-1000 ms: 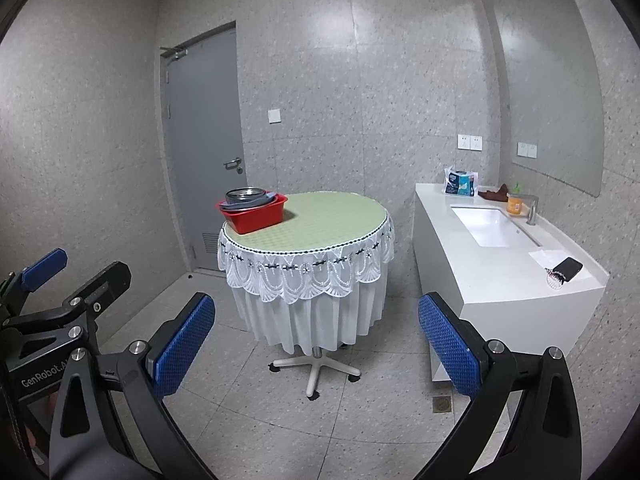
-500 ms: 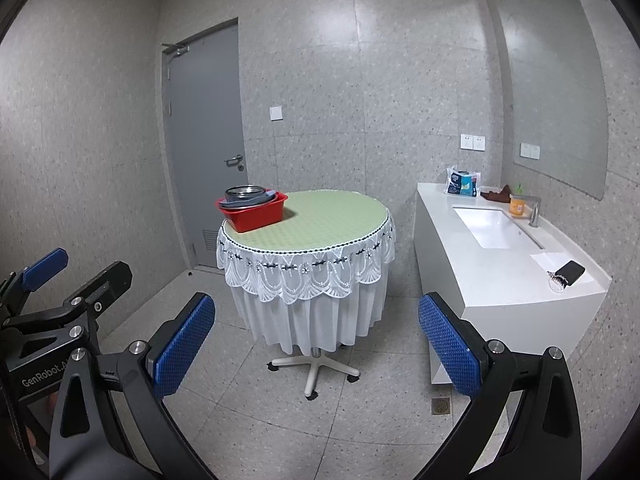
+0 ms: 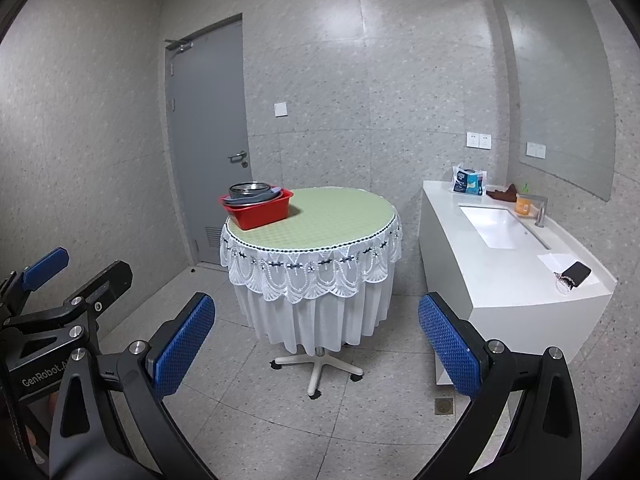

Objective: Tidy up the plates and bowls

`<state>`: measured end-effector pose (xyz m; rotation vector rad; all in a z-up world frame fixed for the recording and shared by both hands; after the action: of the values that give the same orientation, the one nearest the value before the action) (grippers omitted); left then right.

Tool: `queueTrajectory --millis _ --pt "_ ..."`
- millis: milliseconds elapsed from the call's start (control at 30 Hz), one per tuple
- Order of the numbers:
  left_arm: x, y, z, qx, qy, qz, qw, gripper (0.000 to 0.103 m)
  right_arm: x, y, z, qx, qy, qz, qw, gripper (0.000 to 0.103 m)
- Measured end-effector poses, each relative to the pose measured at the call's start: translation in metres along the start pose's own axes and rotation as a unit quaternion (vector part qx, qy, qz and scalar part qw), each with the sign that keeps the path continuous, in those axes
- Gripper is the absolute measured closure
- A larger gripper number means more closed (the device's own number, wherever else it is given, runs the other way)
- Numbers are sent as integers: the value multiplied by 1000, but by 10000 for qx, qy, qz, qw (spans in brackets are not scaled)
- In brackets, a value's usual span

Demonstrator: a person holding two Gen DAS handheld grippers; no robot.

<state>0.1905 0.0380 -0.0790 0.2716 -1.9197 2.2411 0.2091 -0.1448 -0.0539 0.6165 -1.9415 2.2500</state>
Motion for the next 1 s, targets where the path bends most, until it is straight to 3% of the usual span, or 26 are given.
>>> queueTrajectory --millis 1000 --pt "-13 2 -3 26 -83 46 10000 1 -10 -1 -11 72 -70 -4 9999 0"
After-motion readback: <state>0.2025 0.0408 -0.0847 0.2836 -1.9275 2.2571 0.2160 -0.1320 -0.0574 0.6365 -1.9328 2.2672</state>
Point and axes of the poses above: each gripper's, at about its wrist camera, not at the fingertips, and x roughly against the way its jaws point, z to its right, y to its underside, the point moved 8 cm from there along -x, roughly the way its jaws point, and after that the axes turned 4 degrees about x, right-handed, at the moved point
